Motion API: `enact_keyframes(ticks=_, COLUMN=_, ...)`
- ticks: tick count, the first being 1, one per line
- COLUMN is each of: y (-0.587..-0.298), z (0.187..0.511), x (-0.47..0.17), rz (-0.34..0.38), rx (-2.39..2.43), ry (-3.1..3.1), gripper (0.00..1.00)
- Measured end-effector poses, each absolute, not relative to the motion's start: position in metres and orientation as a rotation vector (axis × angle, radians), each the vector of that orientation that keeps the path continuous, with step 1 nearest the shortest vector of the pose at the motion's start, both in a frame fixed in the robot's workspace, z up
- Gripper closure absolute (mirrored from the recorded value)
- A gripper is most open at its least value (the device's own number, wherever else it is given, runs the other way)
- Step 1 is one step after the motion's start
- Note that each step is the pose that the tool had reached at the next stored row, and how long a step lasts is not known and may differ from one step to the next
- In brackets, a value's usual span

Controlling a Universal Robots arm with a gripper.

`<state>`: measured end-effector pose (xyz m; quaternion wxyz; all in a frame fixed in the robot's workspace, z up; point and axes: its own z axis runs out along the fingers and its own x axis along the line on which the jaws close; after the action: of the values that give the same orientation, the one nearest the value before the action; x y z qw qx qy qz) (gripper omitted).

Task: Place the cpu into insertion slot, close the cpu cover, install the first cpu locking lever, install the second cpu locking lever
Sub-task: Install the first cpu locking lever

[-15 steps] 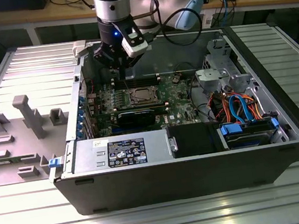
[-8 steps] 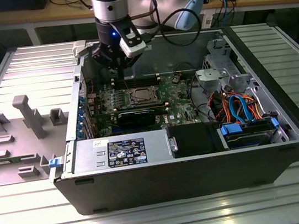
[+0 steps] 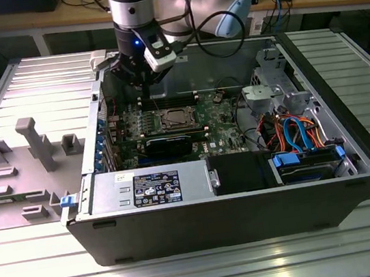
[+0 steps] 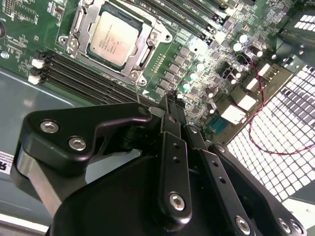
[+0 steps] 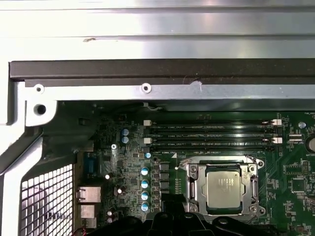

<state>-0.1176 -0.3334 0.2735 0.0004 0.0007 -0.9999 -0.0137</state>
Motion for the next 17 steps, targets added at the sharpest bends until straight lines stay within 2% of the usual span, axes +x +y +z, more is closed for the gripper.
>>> enact_keyframes(ticks=9, y=-0.3305, z=0.2705, x=-0.1195, rz=-0.099, rx=0.038, ry=-3.139, gripper=0.89)
enact_keyframes(ticks=17, y=-0.3271, z=0.2681, x=-0.1217, rz=-0.120, rx=0.101, ry=-3.135, gripper=0.89)
